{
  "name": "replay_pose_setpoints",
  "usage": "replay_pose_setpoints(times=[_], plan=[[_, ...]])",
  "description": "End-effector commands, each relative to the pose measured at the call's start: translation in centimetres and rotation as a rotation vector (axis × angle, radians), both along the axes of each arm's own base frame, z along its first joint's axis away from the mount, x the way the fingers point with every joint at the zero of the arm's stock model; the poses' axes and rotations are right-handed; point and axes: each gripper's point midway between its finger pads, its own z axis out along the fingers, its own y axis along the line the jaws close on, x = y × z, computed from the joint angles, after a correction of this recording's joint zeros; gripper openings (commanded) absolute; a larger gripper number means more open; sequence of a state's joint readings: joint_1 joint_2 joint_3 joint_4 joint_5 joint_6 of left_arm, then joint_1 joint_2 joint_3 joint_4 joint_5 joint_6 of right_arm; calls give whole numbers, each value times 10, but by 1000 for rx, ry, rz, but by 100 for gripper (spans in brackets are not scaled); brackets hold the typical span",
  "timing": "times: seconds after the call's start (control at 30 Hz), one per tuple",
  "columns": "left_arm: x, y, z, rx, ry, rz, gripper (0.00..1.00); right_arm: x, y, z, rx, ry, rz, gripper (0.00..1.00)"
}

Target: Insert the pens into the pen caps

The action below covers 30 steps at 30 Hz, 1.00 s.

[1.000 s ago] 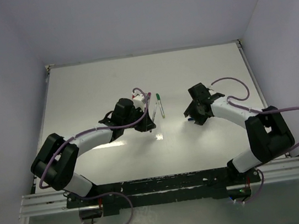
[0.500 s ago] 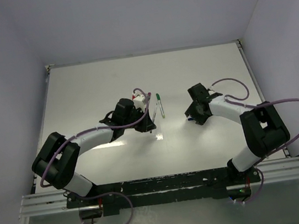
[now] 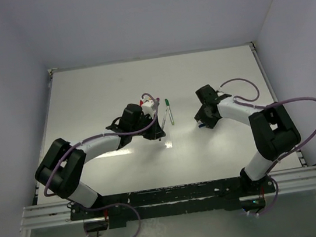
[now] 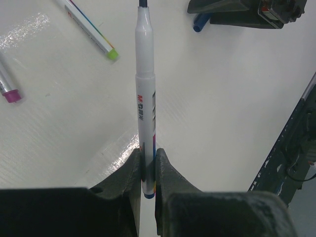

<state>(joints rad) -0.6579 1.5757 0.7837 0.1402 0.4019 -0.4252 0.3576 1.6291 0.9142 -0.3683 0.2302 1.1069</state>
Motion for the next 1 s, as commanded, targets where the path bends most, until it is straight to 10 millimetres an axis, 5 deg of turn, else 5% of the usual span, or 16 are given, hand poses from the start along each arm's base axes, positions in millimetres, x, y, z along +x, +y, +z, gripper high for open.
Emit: replay_pose_setpoints(times=[0.0, 0.47, 0.73, 0.83, 0.9, 0.97], plan=[[10, -13, 20, -47, -64, -34, 0, -26, -21, -22, -103, 126, 12, 49], [11, -11, 22, -42, -74, -24, 0, -34, -33, -30, -197, 193, 168, 40], [14, -10, 24, -32, -82, -18, 0, -33, -21, -39, -153, 211, 229, 36], [15, -10, 24, -31, -85, -15, 0, -30, -17, -40, -139, 206, 252, 24], [16, -10, 25, -29, -86, -10, 0, -29, -15, -41, -133, 204, 271, 2], [17, -10, 25, -27, -88, -8, 0, -28, -14, -42, -133, 212, 294, 0]])
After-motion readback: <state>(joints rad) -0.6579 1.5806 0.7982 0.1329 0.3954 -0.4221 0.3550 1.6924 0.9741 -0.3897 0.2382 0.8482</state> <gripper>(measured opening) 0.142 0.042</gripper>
